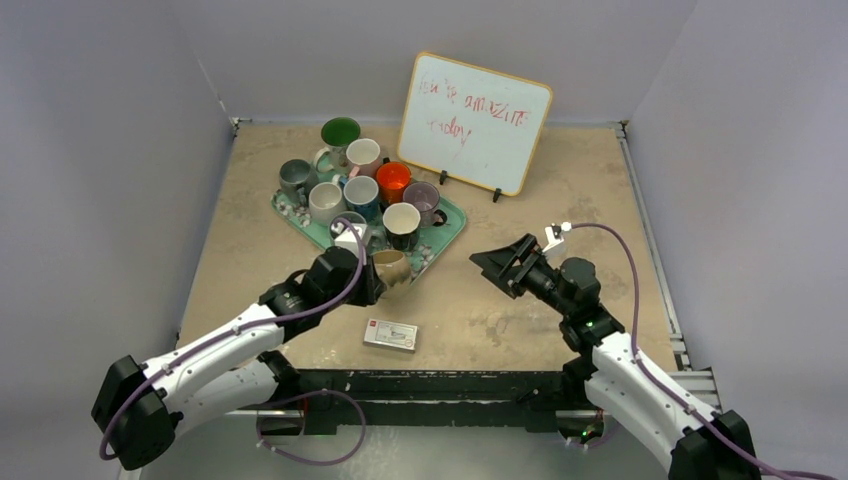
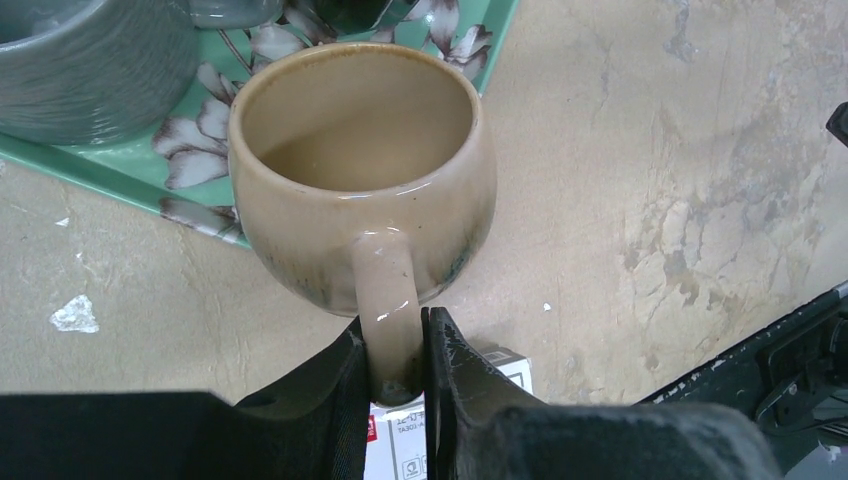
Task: Turn the mug right side up
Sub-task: Place the cup on the tray.
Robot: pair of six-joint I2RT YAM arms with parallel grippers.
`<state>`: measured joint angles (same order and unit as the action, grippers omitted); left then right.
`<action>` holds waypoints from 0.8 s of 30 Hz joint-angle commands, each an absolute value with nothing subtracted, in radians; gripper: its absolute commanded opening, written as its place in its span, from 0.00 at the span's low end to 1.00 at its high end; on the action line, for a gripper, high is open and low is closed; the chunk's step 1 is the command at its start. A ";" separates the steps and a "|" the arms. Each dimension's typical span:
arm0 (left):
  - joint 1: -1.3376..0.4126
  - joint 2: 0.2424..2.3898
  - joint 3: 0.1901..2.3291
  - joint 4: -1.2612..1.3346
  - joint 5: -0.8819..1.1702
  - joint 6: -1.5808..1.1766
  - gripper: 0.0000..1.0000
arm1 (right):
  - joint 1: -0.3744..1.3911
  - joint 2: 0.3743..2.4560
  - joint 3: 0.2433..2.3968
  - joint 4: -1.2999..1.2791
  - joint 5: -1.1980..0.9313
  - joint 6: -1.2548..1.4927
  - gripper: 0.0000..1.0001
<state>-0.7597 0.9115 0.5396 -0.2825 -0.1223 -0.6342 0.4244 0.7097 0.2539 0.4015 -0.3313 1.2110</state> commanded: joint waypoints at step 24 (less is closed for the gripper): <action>-0.760 1.004 0.528 -0.273 -0.140 -0.650 0.33 | 0.419 0.701 0.248 0.432 -0.315 1.204 0.99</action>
